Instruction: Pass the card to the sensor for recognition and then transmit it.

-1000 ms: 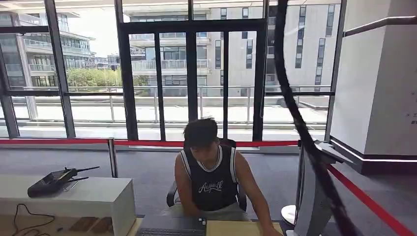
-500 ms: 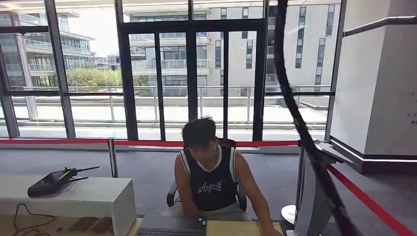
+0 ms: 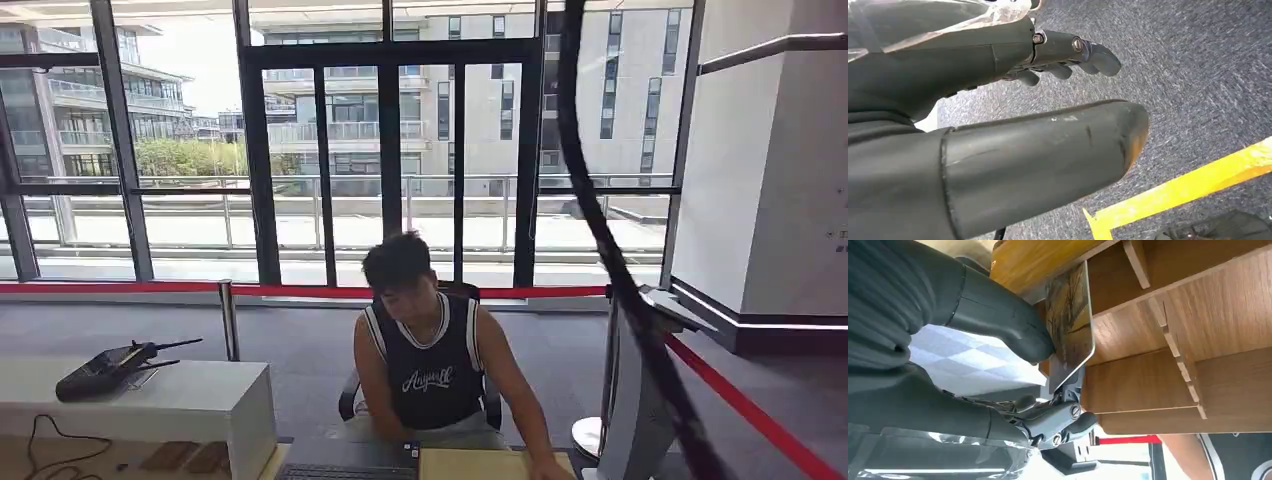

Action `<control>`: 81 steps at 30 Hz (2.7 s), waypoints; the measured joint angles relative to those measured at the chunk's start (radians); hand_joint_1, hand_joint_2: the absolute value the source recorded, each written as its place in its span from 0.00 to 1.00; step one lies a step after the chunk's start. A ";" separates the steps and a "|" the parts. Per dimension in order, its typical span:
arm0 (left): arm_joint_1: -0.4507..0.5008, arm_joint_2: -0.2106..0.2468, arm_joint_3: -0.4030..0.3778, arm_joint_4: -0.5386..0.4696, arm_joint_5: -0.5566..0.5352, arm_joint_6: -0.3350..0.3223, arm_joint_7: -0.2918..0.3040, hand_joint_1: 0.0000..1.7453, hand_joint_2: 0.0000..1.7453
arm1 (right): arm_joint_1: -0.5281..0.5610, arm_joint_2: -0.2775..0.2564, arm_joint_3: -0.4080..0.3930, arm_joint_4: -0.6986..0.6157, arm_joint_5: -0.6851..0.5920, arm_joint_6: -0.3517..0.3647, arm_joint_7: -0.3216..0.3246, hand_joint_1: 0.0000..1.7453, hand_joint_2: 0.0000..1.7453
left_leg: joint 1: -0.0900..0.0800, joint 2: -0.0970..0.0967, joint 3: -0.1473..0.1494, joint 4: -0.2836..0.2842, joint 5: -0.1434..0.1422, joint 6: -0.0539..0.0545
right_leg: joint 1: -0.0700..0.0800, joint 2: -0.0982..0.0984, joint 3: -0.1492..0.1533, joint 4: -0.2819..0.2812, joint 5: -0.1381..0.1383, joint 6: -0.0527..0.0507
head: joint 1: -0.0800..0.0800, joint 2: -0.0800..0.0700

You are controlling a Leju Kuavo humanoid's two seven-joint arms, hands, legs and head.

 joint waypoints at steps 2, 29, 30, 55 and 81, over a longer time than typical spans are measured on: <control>0.000 0.000 -0.002 0.000 0.000 0.000 0.000 0.00 0.00 | 0.000 0.001 0.000 0.002 -0.003 -0.008 0.001 1.00 1.00 | 0.000 0.000 0.000 0.000 0.000 0.000 | 0.000 0.000 0.000 0.000 0.000 0.000 | 0.000 0.000; -0.007 0.001 -0.037 0.000 -0.004 -0.017 -0.008 0.00 0.00 | -0.150 -0.081 -0.096 -0.429 0.039 0.070 0.120 1.00 1.00 | 0.000 0.000 0.000 0.000 0.000 0.000 | 0.000 0.000 0.000 0.000 0.000 0.000 | 0.000 0.000; -0.010 0.001 -0.041 0.000 -0.007 -0.020 -0.007 0.00 0.00 | -0.165 -0.079 -0.093 -0.428 0.036 0.080 0.111 1.00 1.00 | 0.000 0.000 -0.001 0.000 0.000 0.000 | 0.000 0.000 0.000 0.001 0.000 0.000 | 0.000 0.000; -0.078 -0.002 -0.134 -0.006 -0.061 -0.068 0.016 0.00 0.00 | -0.597 0.188 -0.010 0.120 0.055 0.140 0.045 1.00 1.00 | 0.000 0.000 -0.003 0.000 0.002 -0.001 | 0.000 0.000 -0.002 0.002 0.001 0.000 | 0.000 0.000; -0.074 -0.002 -0.150 -0.006 -0.042 -0.062 0.017 0.00 0.00 | -0.627 0.278 0.038 0.314 0.042 0.117 0.063 0.00 1.00 | 0.000 0.000 -0.002 0.000 0.002 -0.001 | 0.000 0.000 -0.002 0.002 0.001 0.000 | 0.000 0.000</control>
